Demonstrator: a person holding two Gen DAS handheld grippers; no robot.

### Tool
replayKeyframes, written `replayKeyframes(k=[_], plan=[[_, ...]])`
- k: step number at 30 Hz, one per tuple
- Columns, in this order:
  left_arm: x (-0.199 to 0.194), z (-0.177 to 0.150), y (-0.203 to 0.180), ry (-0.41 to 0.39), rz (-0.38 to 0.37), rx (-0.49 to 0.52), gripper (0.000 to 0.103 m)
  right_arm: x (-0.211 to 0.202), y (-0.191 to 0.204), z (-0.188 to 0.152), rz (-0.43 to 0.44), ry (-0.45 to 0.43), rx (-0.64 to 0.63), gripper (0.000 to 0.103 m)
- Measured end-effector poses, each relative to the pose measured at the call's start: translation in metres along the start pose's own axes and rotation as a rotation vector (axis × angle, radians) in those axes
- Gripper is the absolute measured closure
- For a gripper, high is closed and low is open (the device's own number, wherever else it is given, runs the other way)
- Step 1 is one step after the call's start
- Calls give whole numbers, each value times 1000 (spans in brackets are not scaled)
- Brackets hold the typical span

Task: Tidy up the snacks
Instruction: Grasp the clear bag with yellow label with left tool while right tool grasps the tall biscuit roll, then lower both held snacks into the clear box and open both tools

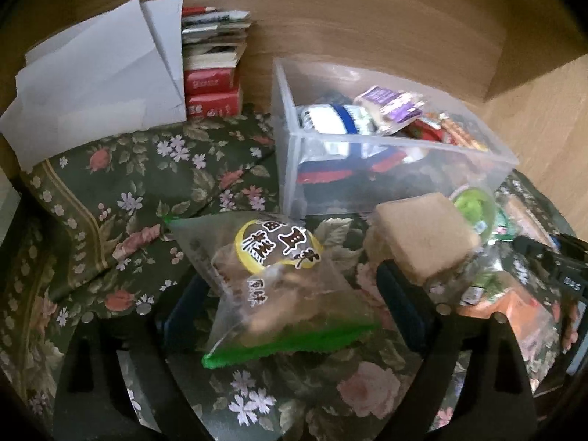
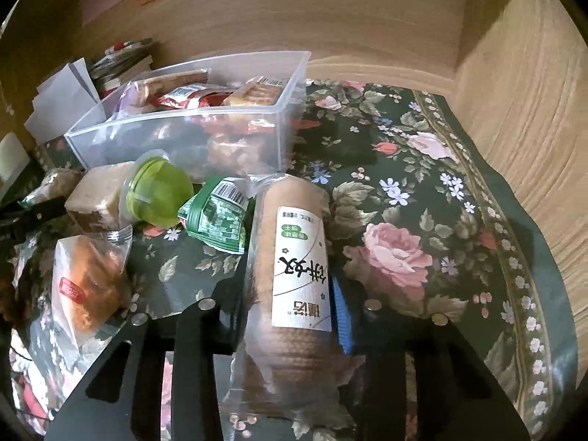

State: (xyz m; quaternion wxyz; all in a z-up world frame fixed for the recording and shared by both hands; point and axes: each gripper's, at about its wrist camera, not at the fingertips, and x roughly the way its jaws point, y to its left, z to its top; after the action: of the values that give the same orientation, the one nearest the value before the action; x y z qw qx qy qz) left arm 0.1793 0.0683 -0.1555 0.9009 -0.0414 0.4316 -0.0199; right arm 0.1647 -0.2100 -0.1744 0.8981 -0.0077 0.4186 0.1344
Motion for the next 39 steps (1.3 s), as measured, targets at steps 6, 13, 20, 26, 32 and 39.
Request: replayKeyframes(k=[6,13,20,26,32,39], plan=[[3,-7,7,-11,39,-24,45,-6,-5,-2,-18,-37,28,69],[-32,-9,4,-89,45,-26,47,-26,-13,2,-35,-105,52,69],[-69,15,-6,-208,20,-33,47,-55,-1,21,-12,-212,28,69],[-86,36,-18,-285,2,-9,47,-67,19,48,24,-294,-19,69],[-88,60,-37,-326,-15,29,47,-65,35,72,62,-338,-59,69],[-65,84,-55,-313,-20,65,47,-41,46,99,89,-317,-71,69]])
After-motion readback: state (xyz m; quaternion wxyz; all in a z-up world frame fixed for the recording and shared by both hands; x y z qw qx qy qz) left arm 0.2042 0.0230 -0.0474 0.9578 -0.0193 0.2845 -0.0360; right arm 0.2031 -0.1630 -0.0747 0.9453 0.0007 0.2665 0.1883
